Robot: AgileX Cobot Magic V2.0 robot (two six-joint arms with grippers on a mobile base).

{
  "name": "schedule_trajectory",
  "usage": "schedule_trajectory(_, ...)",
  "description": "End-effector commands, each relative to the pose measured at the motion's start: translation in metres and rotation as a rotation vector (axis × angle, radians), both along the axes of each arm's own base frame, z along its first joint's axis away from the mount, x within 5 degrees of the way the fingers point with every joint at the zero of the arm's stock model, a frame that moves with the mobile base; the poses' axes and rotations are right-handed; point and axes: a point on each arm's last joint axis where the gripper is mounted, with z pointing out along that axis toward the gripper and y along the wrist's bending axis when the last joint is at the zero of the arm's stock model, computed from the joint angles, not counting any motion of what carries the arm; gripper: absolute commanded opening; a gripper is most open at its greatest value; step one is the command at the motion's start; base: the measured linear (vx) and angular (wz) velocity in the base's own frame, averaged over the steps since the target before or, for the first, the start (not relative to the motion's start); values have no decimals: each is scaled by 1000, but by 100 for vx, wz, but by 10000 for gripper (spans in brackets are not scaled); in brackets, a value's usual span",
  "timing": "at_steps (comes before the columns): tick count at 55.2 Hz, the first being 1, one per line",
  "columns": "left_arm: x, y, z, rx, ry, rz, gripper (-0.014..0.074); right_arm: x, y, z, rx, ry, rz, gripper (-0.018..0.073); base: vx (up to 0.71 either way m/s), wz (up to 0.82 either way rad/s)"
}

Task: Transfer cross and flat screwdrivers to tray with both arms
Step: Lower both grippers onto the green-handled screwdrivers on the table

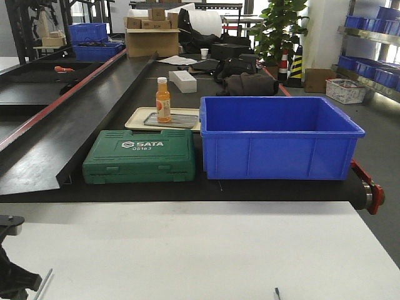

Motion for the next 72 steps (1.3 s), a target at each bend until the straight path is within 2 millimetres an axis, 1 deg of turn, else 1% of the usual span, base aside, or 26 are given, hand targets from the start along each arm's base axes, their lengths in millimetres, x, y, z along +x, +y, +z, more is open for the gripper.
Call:
schedule_trajectory(1, 15, 1, 8, 1, -52, -12, 459, 7, -1, 17, 8, -106, -6, 426, 0, 0)
schedule_trajectory(6, 24, 1, -4, 9, -61, -31, 459, 7, -1, 18, 7, -110, -6, 426, 0, 0)
schedule_trajectory(14, 31, 2, -21, 17, -70, -47, 459, 8, 0, 20, 8, -139, -6, 426, 0, 0)
schedule_trajectory(28, 38, 3, -38, 21, -80, -48, 459, 9, 0, 23, 10, -173, -6, 426, 0, 0)
schedule_trajectory(44, 39, 3, -50, 19, -49, -48, 459, 6, 0, 17, 1, -92, -2, 426, 0, 0)
schedule_trajectory(49, 39, 3, -53, 17, -37, -48, 459, 6, 0, 15, -3, -40, 0, 426, 0, 0)
schedule_trajectory(53, 38, 3, -56, 16, -27, -48, 457, 11, 1, 15, -4, 29, 1, 426, 0, 0)
schedule_trajectory(59, 38, 3, -62, 13, -9, -47, 457, 23, 2, 23, -11, 108, 6, 426, 0, 0)
schedule_trajectory(66, 36, 2, -70, 7, 32, -47, 454, 44, 4, 33, -4, 165, 6, 426, 0, 0)
schedule_trajectory(72, 36, 2, -72, 1, 46, -44, 424, 63, 10, 35, 1, 211, 36, 426, 0, 0)
